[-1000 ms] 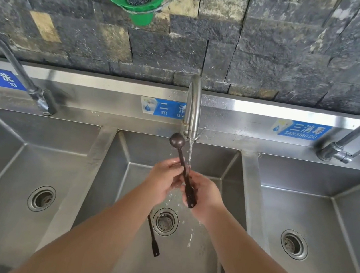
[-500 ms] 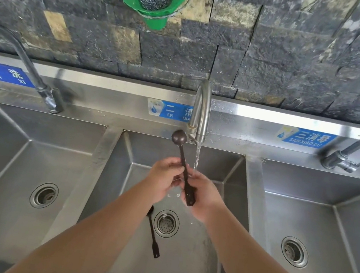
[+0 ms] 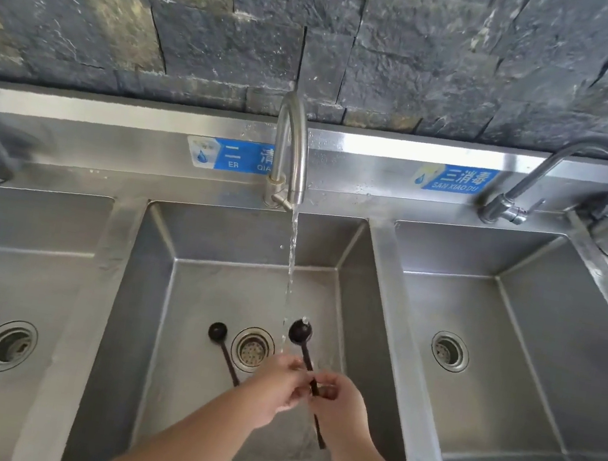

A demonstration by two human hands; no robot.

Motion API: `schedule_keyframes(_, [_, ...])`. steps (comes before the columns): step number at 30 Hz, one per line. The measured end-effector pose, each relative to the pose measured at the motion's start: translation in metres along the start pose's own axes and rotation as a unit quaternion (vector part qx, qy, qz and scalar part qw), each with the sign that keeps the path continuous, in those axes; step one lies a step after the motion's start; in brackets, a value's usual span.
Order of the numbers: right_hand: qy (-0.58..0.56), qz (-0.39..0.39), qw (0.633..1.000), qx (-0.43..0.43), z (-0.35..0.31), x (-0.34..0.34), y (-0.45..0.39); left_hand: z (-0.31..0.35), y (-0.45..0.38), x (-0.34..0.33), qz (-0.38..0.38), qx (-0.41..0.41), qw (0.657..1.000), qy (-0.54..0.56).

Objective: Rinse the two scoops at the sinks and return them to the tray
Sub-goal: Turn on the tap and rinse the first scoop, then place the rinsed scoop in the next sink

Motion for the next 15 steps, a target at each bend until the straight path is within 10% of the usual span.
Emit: schedule_keyframes(15, [-0.028, 0.087, 0.995, 0.050, 0.016, 0.071, 0.004, 0.019, 0.002, -0.084, -0.061, -0.060, 0.996, -0.011])
Point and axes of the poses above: each hand's wrist, its own y-axis away from the middle knuckle, its own x-axis out of the back of the hand, z = x × y, the point moved 9 cm from there along -y, towards the middle knuckle, and after that the axes turned 2 degrees about x, right-handed, at the moved point
